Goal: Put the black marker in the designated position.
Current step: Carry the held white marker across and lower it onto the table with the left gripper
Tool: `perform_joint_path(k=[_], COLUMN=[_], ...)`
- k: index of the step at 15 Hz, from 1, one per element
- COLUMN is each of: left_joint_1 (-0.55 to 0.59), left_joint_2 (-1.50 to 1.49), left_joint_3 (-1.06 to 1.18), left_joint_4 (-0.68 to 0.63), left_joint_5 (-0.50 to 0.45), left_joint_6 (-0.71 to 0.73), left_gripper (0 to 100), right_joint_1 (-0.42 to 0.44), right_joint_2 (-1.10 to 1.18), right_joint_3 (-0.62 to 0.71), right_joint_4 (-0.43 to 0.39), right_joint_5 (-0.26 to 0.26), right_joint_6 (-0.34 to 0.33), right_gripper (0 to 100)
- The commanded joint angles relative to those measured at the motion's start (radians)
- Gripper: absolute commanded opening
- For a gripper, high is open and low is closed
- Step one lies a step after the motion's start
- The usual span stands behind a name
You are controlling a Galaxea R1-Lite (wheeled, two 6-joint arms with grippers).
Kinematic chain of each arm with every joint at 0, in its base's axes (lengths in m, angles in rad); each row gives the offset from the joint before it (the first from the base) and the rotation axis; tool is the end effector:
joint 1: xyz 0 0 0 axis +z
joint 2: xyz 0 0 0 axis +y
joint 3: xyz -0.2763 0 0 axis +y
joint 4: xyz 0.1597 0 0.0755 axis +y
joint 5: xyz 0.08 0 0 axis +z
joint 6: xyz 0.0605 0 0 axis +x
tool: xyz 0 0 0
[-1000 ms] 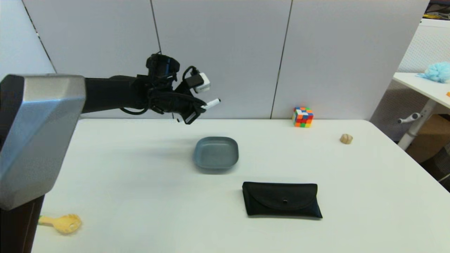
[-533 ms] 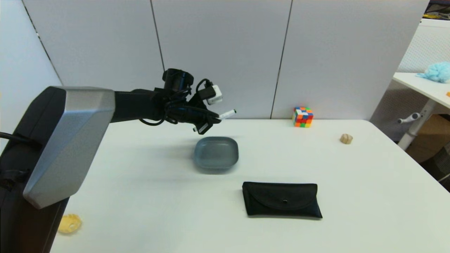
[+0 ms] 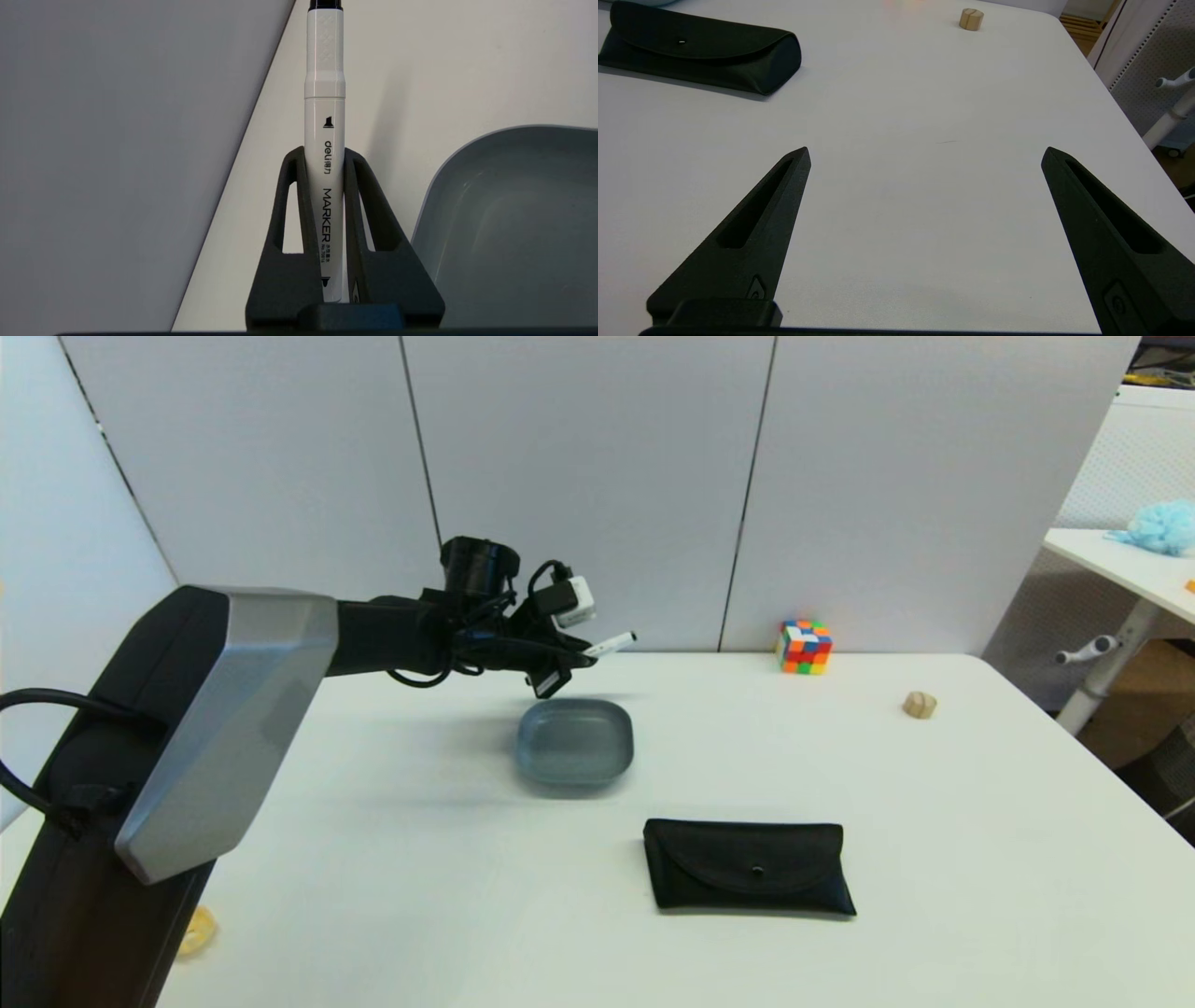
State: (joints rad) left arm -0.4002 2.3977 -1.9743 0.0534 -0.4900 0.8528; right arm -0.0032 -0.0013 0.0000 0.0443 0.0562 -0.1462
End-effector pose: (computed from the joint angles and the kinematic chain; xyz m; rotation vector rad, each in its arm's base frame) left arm 0.4480 -0.2204 0.1291 0.7566 0.0895 -1.0253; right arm 0.0236 0.0033 0.0693 -0.1449 0.0390 0.0560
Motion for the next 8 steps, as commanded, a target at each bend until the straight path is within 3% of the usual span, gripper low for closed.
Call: perform_joint_path(k=[1,8], left_joint_1=[0.0,0.008], left_joint_2=[0.028,0.038], left_joint_3=[0.0,0.0], left_joint_4=[0.0,0.0], left_joint_5=[-0.004,-0.001], left_joint_6=[0.009,0.019], left_gripper=[0,0], right_joint_1=[0.0,0.0], right_joint_2=[0.001,0.001], right_joint_3=[0.0,0.0], right_joint_4=[0.0,0.0], right_joint_5=[0.001,0.001], right_joint_6=[-0.001,-0.001], right_gripper=[100,100])
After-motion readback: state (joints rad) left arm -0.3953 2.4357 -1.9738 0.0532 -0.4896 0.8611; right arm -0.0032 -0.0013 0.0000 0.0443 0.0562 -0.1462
